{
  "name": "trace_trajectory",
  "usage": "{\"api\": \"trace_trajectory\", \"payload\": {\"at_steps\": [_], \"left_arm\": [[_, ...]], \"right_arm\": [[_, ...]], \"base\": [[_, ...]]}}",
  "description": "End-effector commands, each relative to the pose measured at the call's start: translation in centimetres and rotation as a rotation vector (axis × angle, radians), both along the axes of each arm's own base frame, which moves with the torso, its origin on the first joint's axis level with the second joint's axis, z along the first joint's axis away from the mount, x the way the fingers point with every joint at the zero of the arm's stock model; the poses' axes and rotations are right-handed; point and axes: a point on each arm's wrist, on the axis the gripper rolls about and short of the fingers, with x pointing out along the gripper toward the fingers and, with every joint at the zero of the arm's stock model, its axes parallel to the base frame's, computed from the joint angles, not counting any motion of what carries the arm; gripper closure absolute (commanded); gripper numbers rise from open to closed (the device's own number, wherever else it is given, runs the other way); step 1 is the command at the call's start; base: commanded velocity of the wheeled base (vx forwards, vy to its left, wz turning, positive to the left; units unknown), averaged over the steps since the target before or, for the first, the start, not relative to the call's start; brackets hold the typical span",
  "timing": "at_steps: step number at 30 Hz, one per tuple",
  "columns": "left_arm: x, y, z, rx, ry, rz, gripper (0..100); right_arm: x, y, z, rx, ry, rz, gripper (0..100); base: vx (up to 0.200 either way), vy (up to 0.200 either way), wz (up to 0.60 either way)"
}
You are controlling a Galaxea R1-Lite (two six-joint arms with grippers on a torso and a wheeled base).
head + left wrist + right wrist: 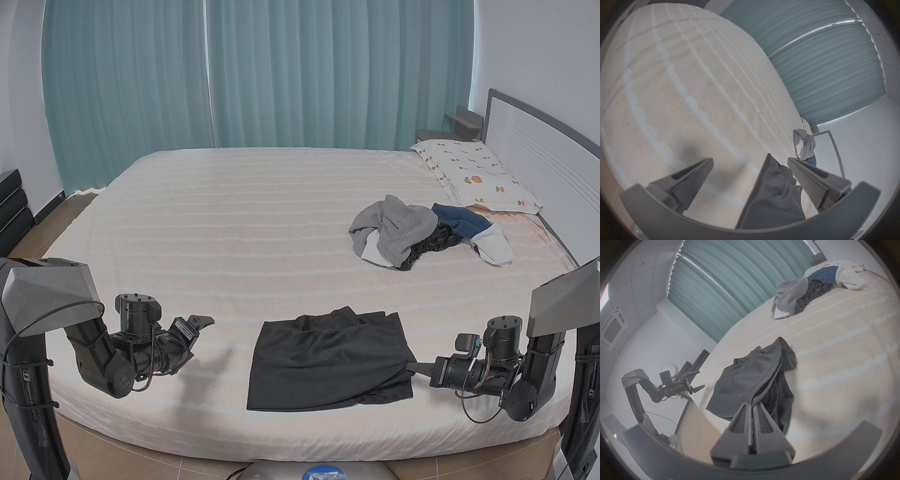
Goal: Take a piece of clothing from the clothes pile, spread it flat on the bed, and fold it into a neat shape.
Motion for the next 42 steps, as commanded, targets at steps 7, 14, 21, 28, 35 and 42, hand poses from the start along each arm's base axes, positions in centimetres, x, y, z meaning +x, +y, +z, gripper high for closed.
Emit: {"api": "trace_trajectory", "payload": {"at_steps": [7,14,21,28,35,42], "left_arm": [[0.1,0.0,0.0,0.000,-0.003,0.002,0],[0.2,0.1,0.2,-0.001,-0.009,0.023,0],[0.2,0.2,0.2,0.008,-0.010,0.037,0],[0.1,0.1,0.0,0.017,-0.008,0.036,0],[0.1,0.1,0.0,0.019,-0.007,0.037,0],[0.1,0.1,0.0,0.019,-0.009,0.035,0]], "right_arm": [[-1.5,-0.8,-2.9,-0.087,0.101,0.025,100],[-1.3,-1.1,-2.8,-0.096,0.063,0.024,0],[2.9,-0.9,0.8,-0.002,-0.131,-0.036,0],[7.8,0.1,-0.7,0.054,-0.065,-0.079,0],[9.0,0.3,-3.0,0.107,0.007,-0.125,0],[9.6,0.5,-2.9,0.118,-0.003,-0.128,0]], "base": [[0.000,0.000,0.00],[0.000,0.000,0.00],[0.114,0.000,0.00],[0.057,0.000,0.00],[0.000,0.000,0.00],[0.000,0.000,0.00]]}}
